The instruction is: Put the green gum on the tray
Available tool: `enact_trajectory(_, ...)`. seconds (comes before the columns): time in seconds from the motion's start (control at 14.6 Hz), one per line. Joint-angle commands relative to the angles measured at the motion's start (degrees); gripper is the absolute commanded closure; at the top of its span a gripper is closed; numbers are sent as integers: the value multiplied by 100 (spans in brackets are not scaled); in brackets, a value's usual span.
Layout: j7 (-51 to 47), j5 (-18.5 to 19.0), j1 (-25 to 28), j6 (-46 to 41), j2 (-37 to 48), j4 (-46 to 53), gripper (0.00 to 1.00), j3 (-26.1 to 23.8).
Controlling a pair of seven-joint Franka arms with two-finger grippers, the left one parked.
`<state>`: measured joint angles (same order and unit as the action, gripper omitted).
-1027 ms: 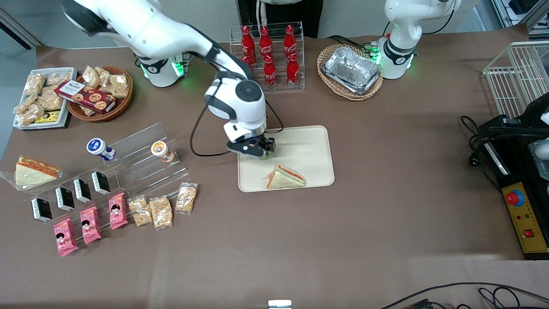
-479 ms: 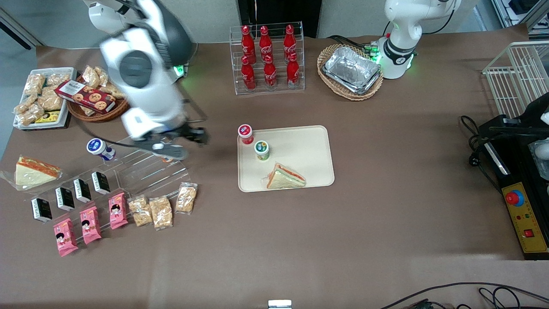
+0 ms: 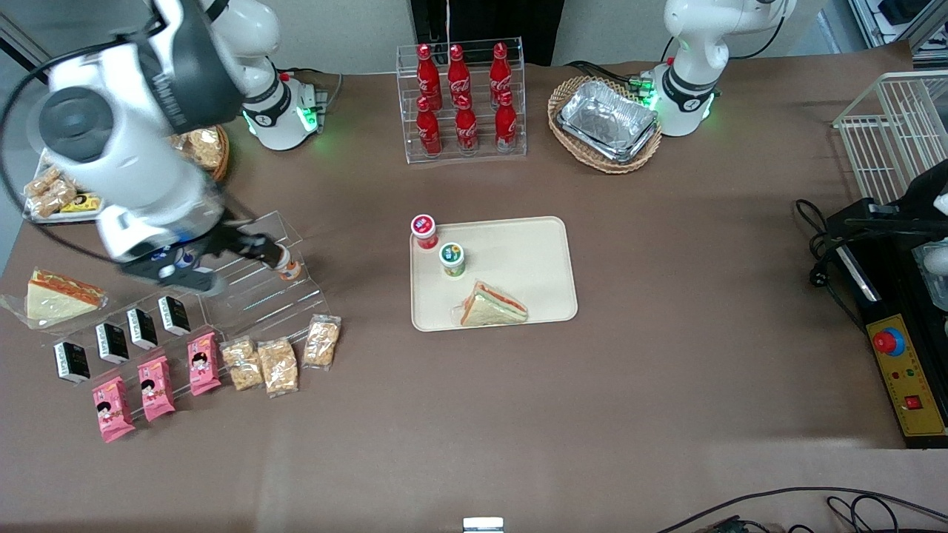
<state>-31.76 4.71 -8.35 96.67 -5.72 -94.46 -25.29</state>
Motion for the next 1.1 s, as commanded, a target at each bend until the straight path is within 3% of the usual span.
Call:
enact_trajectory(0.0,1449,-514,17,-26,158,77,0,1058)
enact_trajectory(0.34,3673,-638,448,-69,308,77,0,2817)
enact_trajectory(0.48,4045,-604,439,-131,291,278,0,2881)
enact_trajectory(1.03,3985,-638,456,-1220,554,464,0,3083)
